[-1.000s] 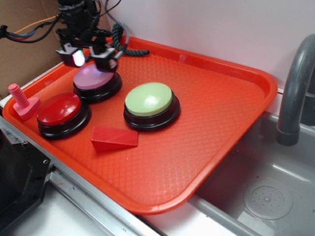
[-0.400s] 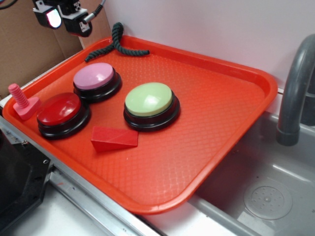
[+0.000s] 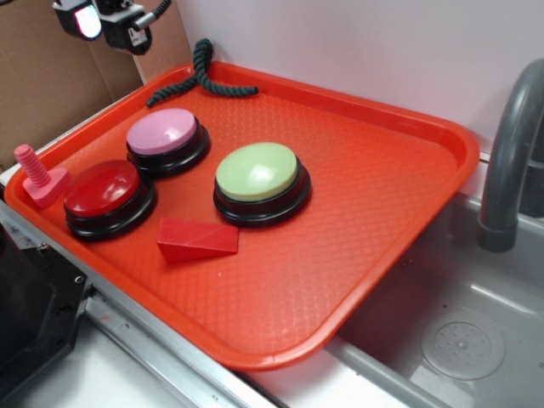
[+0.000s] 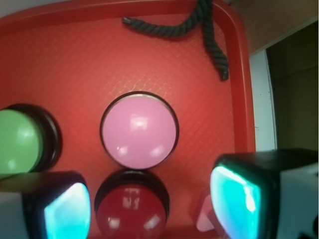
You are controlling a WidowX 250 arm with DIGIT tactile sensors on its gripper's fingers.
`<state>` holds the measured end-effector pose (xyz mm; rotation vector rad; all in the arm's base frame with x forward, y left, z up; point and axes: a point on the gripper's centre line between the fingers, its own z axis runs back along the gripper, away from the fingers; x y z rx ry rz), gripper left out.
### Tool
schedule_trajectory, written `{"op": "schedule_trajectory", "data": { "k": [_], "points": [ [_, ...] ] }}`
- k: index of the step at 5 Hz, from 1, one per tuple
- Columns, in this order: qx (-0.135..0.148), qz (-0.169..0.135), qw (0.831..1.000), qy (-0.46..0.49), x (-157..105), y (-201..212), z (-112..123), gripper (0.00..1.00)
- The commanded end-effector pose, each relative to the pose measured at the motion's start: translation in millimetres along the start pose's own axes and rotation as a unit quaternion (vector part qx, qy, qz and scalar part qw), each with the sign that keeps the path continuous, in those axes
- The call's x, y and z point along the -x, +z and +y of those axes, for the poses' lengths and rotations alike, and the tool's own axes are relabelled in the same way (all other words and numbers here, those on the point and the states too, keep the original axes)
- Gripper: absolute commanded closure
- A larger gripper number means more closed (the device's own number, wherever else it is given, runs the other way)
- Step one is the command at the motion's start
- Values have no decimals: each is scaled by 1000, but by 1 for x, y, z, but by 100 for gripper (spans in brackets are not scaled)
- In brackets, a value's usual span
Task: Push the pink button.
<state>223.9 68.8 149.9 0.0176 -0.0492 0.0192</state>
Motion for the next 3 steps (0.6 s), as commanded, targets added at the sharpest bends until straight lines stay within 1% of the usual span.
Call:
{"op": "schedule_trajectory", "data": {
  "k": [1, 2, 3],
  "points": [
    [-9, -35, 998, -47, 2, 42, 0, 0],
    [-3, -39, 998, -59, 1, 42, -1, 0],
    [-1, -34, 996, -79, -5, 42, -7, 0]
  ]
}}
